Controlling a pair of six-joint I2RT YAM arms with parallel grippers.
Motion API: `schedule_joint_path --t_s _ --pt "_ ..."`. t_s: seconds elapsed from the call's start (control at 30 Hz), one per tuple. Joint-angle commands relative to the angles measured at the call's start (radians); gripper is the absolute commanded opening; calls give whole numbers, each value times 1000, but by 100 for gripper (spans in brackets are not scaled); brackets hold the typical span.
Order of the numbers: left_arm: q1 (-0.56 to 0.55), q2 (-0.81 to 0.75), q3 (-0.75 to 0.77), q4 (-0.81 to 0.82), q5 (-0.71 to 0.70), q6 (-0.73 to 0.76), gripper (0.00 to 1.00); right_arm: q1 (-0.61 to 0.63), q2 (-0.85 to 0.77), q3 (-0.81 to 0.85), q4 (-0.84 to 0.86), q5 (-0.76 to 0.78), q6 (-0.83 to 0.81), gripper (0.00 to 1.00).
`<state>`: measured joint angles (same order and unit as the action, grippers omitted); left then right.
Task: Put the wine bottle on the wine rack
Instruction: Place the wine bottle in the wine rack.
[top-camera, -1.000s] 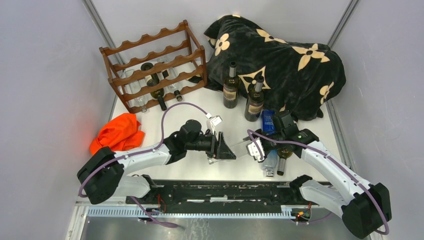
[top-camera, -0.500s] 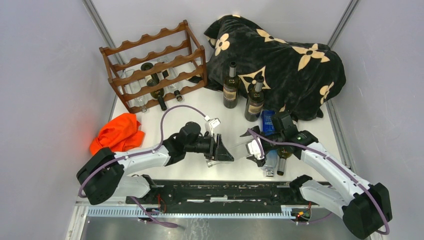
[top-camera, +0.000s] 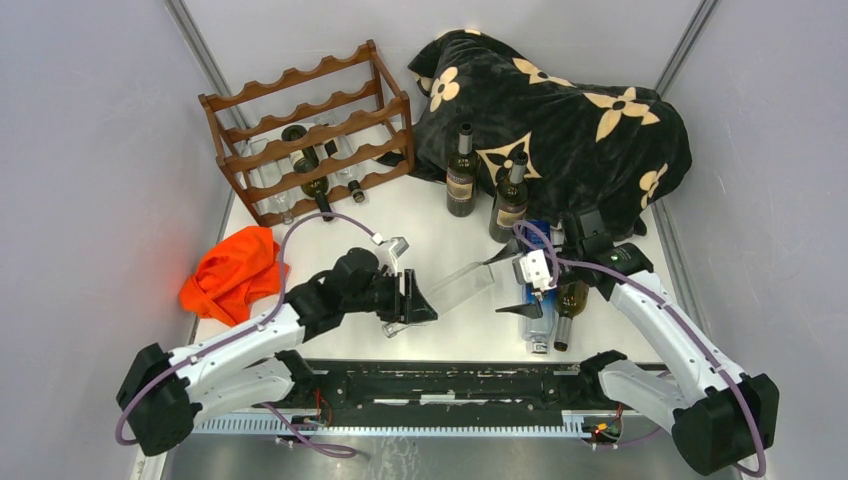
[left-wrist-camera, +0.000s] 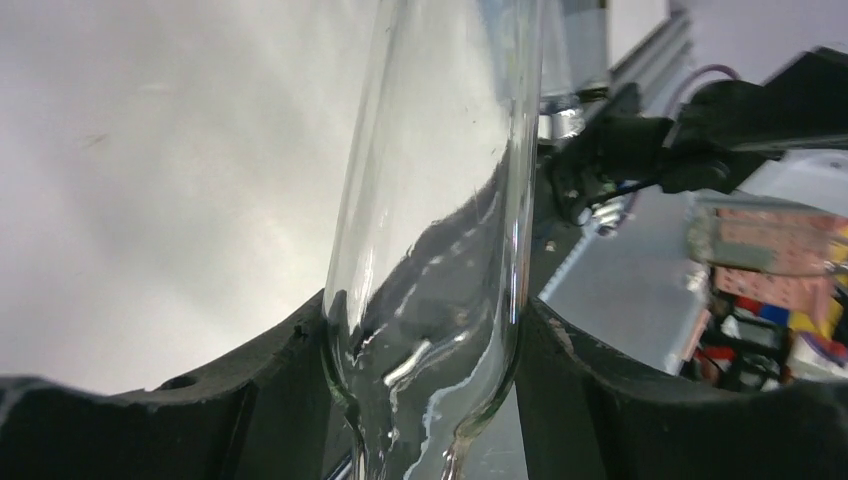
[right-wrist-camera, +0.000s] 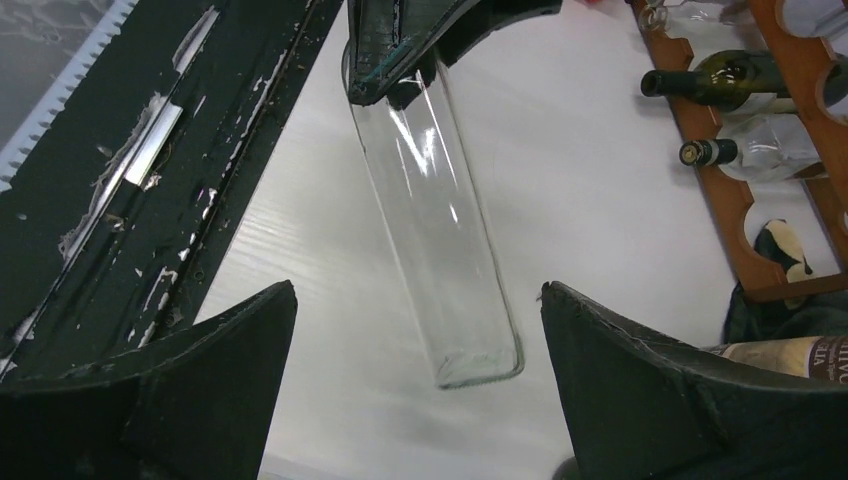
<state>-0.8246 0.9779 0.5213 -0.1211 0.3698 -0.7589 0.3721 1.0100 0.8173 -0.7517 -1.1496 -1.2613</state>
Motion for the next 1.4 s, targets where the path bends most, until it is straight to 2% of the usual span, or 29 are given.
schedule_joint_path --t_s 0.0,0.17,0.33,0.47,0.7,1.0,1.37 --pt "5 -79 139 -234 -215 102 2 -40 -8 1 33 -99 83 98" --pt "6 -94 263 -405 -490 144 2 -64 -20 -36 162 -50 222 98" --pt "5 -19 357 -424 -746 159 2 -78 -17 -47 211 4 274 98" --pt "5 106 422 -368 -907 175 2 -95 -26 -60 237 37 293 98" --pt "5 387 649 -435 -1205 85 2 -100 -30 -81 278 104 316 98" --pt "6 668 841 -422 -1361 95 2 -101 -29 -86 272 115 304 98" --pt "42 873 965 -433 -1309 62 2 -101 -25 -83 258 120 289 98"
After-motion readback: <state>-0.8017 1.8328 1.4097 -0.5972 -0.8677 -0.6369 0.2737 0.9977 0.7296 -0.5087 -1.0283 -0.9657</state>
